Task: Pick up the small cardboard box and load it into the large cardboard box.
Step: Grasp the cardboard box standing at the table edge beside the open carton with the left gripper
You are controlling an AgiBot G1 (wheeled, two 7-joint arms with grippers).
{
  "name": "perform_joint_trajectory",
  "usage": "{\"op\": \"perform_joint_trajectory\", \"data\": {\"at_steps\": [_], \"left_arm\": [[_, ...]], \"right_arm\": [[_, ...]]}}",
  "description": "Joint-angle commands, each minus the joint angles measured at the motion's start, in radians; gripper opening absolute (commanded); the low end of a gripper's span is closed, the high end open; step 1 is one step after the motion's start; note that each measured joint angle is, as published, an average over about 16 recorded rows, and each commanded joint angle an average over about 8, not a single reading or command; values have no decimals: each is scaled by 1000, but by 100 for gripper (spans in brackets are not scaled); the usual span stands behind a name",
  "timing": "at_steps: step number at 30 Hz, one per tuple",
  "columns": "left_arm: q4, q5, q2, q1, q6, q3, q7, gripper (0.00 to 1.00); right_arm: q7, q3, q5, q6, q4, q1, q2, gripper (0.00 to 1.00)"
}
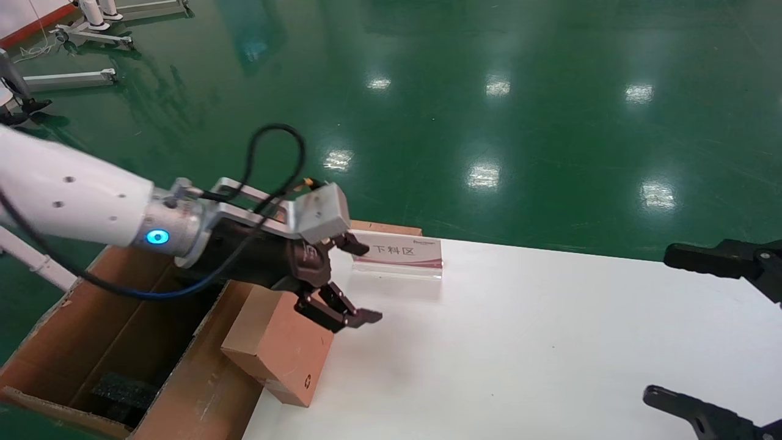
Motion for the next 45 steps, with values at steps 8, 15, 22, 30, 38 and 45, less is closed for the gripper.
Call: {"op": "perform_joint_trajectory", "data": {"at_steps": [8,15,22,30,38,45], "left_arm": [[-1,143,34,-121,56,112,-100,100],[-3,203,24,-204,60,205,-184,100],[-4,232,17,-275,59,286,-281,100],[-4,272,24,-345,59,382,-390,100],[-4,299,33,-412,64,485,-503,100],[-3,286,46,-461,66,581,-582,100]], "right_arm": [[0,-1,0,0,0,0,0,100],[-1,-1,1,1,0,0,0,100],[-1,-2,1,1,0,0,1,100],[-1,-2,2,1,0,0,1,100],[-1,-3,2,1,0,1,1,100],[-2,-3,2,1,0,1,1,100]]}}
